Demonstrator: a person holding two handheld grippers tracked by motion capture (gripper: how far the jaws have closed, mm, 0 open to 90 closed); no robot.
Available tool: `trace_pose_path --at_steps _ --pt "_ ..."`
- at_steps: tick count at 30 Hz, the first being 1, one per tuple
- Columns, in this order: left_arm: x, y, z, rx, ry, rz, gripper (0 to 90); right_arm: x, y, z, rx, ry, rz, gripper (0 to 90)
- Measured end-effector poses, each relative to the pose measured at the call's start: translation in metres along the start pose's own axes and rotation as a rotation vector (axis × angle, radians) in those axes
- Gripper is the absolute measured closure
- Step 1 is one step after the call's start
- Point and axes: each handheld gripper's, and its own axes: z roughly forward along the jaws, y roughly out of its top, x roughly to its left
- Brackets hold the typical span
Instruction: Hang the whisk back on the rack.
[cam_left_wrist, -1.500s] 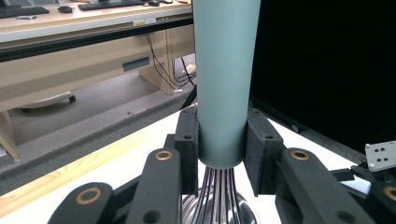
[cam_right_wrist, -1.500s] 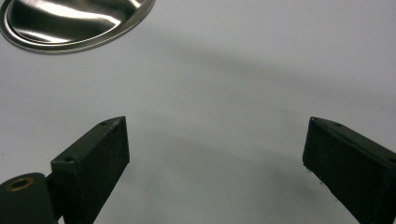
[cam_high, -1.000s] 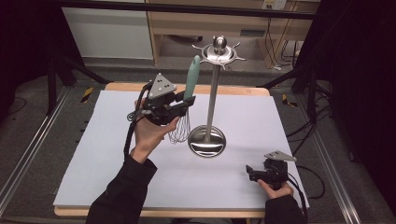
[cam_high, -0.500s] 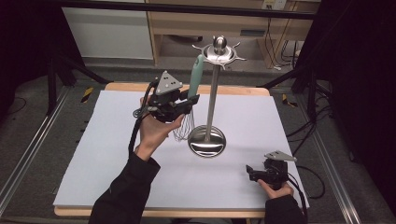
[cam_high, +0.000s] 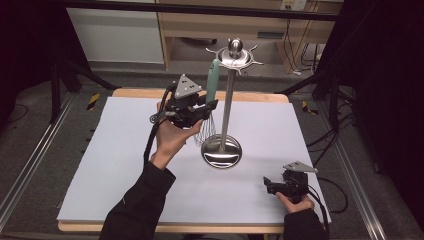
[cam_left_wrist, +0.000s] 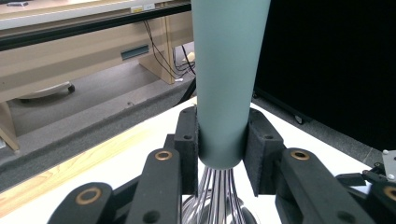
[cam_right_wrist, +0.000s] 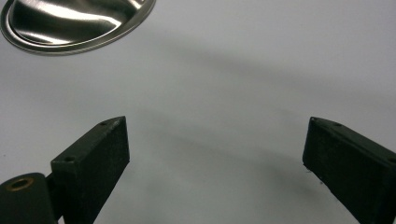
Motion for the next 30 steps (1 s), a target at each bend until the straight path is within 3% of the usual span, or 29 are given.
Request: trace_pose_path --at_steps 6,18,30 --pt "0.0 -0.002 0.006 -0.021 -0.008 -0.009 68.7 0.0 0.0 0.0 0.0 0.001 0.0 7.7" --pt "0.001 -0.005 0.015 -0.061 0.003 0.01 68.4 0.001 0.0 0.0 0.002 0.004 0.004 7.7" --pt "0.0 -0.009 0.017 -0.051 0.017 0.036 64.4 0.0 0.0 0.0 0.005 0.008 0.001 7.7"
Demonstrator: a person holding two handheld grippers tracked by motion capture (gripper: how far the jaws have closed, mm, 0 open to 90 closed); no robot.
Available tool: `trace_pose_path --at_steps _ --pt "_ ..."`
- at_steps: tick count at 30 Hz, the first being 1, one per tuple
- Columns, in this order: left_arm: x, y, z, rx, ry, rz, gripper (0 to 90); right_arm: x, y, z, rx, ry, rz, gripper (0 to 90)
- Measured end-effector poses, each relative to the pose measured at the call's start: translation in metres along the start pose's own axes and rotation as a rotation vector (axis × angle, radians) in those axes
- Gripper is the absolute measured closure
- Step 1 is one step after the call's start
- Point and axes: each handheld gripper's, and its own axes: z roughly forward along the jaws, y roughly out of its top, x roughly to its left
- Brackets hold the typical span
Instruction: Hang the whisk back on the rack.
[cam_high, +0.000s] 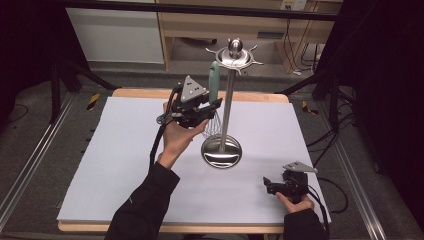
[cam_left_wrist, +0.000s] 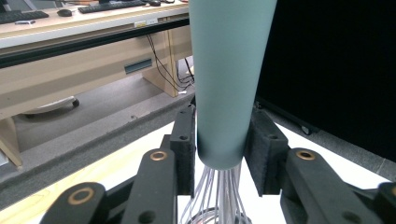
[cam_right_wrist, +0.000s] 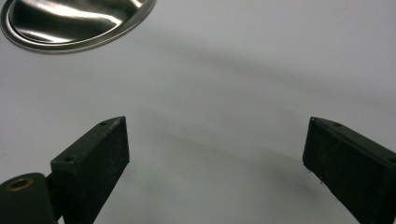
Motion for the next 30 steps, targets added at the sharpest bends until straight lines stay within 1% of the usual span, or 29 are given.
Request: trace_pose_path --at_steps 4,7,9,13,15,17,18,20,21,22,26,30 --pt "0.0 -0.002 -0.001 0.0 0.0 0.0 61.0 0.0 0.0 0.0 0.0 -0.006 -0.001 7.7" --pt "0.0 -0.004 -0.004 -0.004 -0.008 -0.002 58.9 0.0 0.0 0.0 0.0 -0.006 -0.002 7.7" --pt "0.001 -0.006 -0.006 -0.01 -0.009 -0.008 56.5 0.0 0.0 0.0 0.001 -0.006 -0.002 7.7" --pt "0.003 -0.009 -0.009 -0.018 -0.028 -0.014 50.8 0.0 0.0 0.0 0.0 -0.006 -0.002 7.7" --pt "0.004 -0.012 -0.011 -0.014 -0.029 -0.009 48.6 0.0 0.0 0.0 -0.001 -0.005 -0.002 7.6" --pt "0.005 -0.014 -0.012 -0.009 -0.028 -0.016 45.2 0.0 0.0 0.0 -0.002 -0.005 -0.007 7.6" --pt "0.006 -0.016 -0.013 -0.008 -0.031 -0.019 45.2 0.0 0.0 0.0 -0.002 -0.005 -0.008 7.6" --pt "0.007 -0.02 -0.016 -0.009 -0.037 -0.019 42.8 0.0 0.0 0.0 -0.001 -0.005 -0.008 7.6" --pt "0.007 -0.023 -0.017 -0.008 -0.039 -0.02 40.2 0.0 0.0 0.0 -0.001 -0.006 -0.008 7.5" --pt "0.008 -0.024 -0.018 -0.005 -0.041 -0.021 40.2 0.0 0.0 0.0 -0.001 -0.006 -0.008 7.5" --pt "0.01 -0.033 -0.023 0.015 -0.051 -0.021 36.5 0.0 -0.001 0.0 0.002 -0.008 -0.009 7.5" --pt "0.012 -0.043 -0.027 0.024 -0.05 -0.019 34.5 0.0 -0.001 0.0 0.001 -0.008 -0.006 7.5"
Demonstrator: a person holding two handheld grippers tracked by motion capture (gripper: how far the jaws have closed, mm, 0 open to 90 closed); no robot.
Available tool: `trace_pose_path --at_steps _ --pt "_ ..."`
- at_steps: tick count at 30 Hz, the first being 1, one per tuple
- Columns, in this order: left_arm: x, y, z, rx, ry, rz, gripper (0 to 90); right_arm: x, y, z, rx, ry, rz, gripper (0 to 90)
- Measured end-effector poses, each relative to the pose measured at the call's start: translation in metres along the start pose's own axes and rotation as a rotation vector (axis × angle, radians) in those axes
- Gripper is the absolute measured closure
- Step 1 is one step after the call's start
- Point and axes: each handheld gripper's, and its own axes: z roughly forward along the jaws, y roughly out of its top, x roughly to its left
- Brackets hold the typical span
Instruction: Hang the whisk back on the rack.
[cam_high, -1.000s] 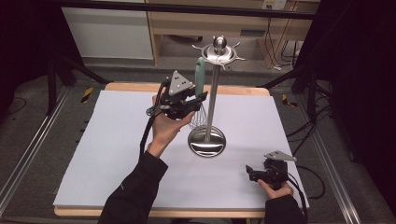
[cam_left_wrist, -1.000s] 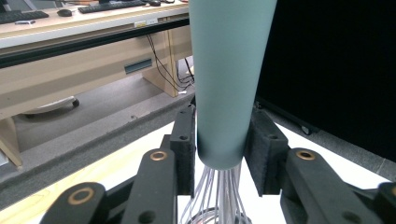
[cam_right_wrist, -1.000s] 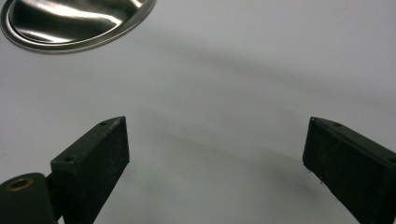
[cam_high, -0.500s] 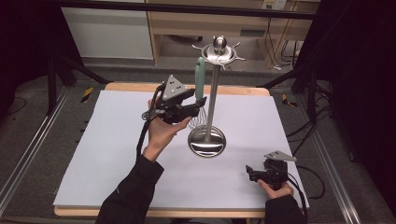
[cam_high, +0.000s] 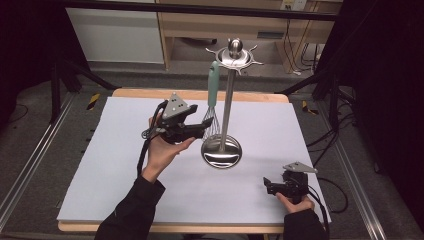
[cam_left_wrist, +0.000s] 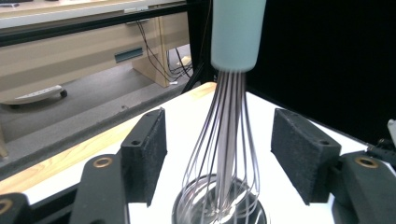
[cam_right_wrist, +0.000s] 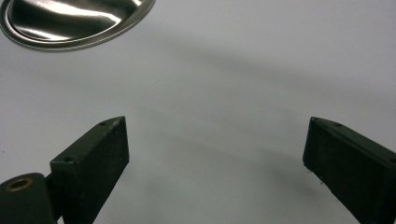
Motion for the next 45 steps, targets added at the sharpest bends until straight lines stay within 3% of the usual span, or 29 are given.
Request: trace_pose_path --at_steps 12,22,34,38,45 --pt "0.005 -0.036 -0.013 0.062 -0.013 -0.008 31.7 0.0 0.0 0.0 0.004 0.0 0.008 7.5" --pt "0.015 -0.077 -0.022 0.14 0.019 0.005 30.1 -0.001 -0.001 0.0 0.004 -0.007 0.0 7.5" --pt "0.036 -0.129 -0.034 0.214 0.06 -0.044 29.7 -0.002 -0.002 -0.001 0.01 -0.013 0.001 7.5" --pt "0.046 -0.146 -0.041 0.239 0.079 -0.077 28.0 -0.003 -0.003 0.0 0.02 -0.025 0.004 7.5" --pt "0.064 -0.171 -0.056 0.269 0.159 -0.118 26.6 -0.007 -0.004 -0.001 0.021 -0.033 0.01 7.5"
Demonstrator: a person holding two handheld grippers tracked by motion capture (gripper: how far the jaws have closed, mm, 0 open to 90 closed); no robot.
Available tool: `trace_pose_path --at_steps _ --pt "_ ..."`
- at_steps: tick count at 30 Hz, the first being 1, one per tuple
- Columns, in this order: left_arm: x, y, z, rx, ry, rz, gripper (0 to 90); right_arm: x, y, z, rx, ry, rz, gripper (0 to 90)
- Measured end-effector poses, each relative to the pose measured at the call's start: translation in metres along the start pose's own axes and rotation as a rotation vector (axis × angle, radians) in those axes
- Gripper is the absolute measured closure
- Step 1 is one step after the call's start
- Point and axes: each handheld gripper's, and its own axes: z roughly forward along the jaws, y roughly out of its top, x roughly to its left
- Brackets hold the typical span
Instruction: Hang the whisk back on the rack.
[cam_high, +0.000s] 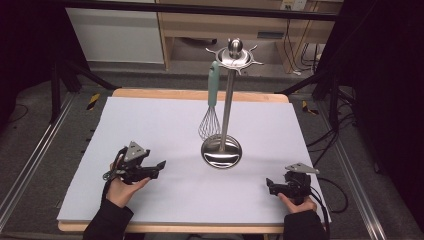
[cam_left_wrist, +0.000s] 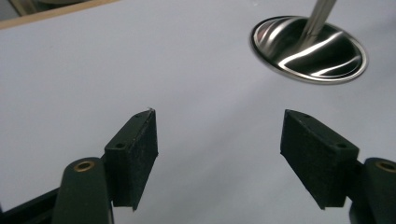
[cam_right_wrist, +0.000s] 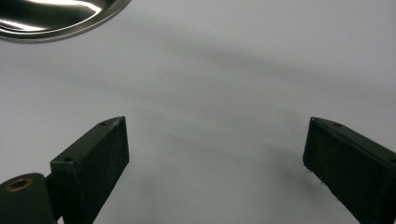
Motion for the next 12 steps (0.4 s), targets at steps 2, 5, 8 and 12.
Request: trace_pose_path --at_steps 2,5,8,12 --pt "0.008 -0.007 -0.003 0.004 0.025 -0.015 25.9 -0.001 -0.001 0.0 0.006 -0.001 0.008 7.5" --pt "0.018 -0.015 -0.007 0.007 0.051 -0.042 25.3 -0.002 -0.001 0.001 0.011 -0.002 0.015 7.5" --pt "0.027 -0.023 -0.009 0.007 0.07 -0.064 24.8 -0.003 -0.002 0.001 0.017 -0.007 0.018 7.5" --pt "0.035 -0.028 -0.01 0.014 0.086 -0.078 24.5 -0.005 -0.002 0.001 0.013 -0.001 0.007 7.5"
